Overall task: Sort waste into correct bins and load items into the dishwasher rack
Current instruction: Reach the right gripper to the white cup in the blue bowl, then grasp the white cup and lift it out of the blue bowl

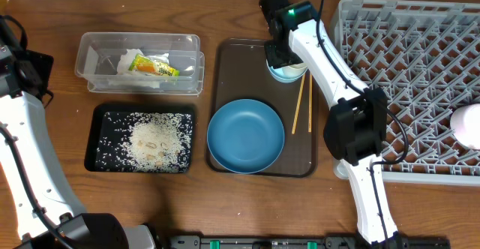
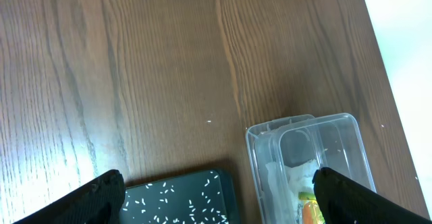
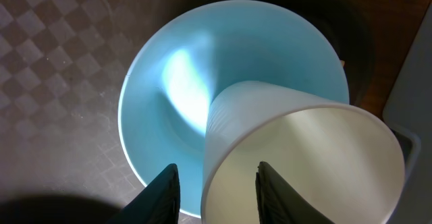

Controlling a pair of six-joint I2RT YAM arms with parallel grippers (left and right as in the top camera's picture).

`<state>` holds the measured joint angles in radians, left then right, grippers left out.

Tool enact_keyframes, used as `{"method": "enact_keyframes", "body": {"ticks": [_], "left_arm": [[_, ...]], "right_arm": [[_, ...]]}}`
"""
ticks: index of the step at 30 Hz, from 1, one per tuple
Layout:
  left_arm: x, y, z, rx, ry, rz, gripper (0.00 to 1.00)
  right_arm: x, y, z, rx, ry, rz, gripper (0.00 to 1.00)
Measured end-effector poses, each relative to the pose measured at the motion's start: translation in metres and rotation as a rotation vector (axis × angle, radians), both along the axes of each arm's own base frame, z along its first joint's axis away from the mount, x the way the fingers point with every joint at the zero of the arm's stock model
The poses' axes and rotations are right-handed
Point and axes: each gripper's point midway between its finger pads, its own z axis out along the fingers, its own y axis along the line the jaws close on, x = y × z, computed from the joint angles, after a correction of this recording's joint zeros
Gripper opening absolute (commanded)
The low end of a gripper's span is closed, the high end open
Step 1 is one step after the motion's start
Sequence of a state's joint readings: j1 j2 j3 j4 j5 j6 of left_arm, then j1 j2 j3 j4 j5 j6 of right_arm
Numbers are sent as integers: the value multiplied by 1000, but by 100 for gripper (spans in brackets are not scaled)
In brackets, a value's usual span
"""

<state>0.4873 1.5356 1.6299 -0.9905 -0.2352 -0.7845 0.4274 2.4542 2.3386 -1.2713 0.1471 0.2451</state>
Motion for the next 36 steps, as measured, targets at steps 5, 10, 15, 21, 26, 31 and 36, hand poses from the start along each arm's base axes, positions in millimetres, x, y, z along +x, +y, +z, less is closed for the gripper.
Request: {"method": "enact_keyframes", "body": {"ticks": [5,10,15,21,26,31,36], "left_arm": [[0,0,0,0,0,0,92],[0,0,0,0,0,0,92],[0,0,0,0,0,0,92],[0,0,0,0,0,0,92],[0,0,0,0,0,0,92],[0,0,0,0,0,0,92],[0,0,0,0,0,0,92]], "right_arm": [[1,0,19,7,-16,-1,1],[1,0,46,20,-41,-7,1],[2,-1,73,42,-76,-11,1],[15,-6,104,215,-106,27,41],[18,-15,79,228,-51,37,44],[9,7,29,201,14,80,44],[-12,24,-3,119,68,119,25]]}}
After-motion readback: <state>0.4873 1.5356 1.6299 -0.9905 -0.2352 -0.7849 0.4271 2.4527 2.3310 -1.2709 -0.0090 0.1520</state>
